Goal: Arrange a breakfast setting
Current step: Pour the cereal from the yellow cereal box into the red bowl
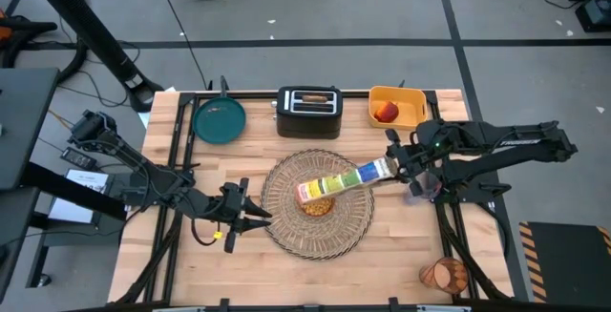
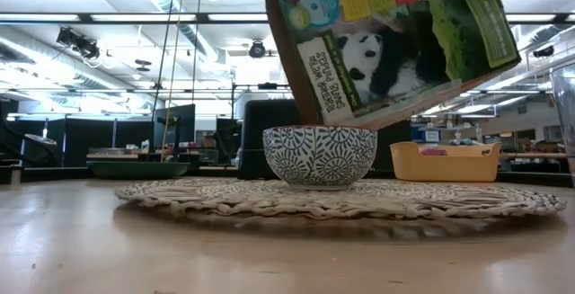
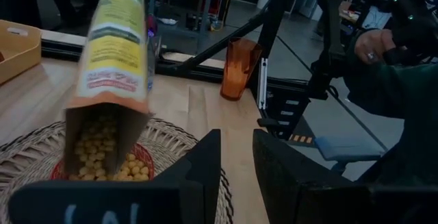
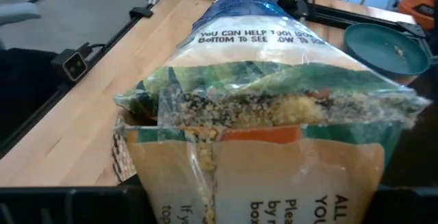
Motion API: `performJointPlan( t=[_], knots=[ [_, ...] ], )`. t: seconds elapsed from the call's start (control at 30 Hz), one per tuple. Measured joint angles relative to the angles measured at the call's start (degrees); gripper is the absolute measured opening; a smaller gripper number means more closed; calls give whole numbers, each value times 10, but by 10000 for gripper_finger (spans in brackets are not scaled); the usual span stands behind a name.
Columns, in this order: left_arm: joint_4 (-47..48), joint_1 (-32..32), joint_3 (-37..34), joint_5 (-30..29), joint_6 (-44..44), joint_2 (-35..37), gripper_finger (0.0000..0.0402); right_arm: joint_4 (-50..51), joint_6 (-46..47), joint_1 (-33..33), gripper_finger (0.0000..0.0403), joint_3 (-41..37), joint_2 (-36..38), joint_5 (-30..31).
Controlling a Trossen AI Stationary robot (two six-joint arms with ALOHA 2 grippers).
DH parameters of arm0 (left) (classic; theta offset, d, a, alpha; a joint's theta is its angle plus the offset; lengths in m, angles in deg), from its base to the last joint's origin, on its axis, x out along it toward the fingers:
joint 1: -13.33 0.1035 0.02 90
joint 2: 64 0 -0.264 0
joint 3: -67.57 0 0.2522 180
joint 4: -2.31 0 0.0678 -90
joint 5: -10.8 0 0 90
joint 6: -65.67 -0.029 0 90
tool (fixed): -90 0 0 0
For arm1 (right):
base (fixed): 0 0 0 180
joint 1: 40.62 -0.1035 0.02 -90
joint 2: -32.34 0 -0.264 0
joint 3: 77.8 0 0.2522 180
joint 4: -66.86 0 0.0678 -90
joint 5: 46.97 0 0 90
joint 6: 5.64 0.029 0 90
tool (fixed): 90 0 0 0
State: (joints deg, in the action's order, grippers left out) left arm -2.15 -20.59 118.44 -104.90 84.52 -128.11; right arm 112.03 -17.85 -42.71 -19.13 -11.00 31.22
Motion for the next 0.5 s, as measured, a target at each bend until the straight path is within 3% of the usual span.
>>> performJointPlan(
  t=[0.17,0.5],
  knots=[
    [0,0,0,0,0,0,94,39,0,0,174,19,14,-33],
    [-2,0,0,0,0,0,94,48,-2,0,174,28,18,-27]
  ],
)
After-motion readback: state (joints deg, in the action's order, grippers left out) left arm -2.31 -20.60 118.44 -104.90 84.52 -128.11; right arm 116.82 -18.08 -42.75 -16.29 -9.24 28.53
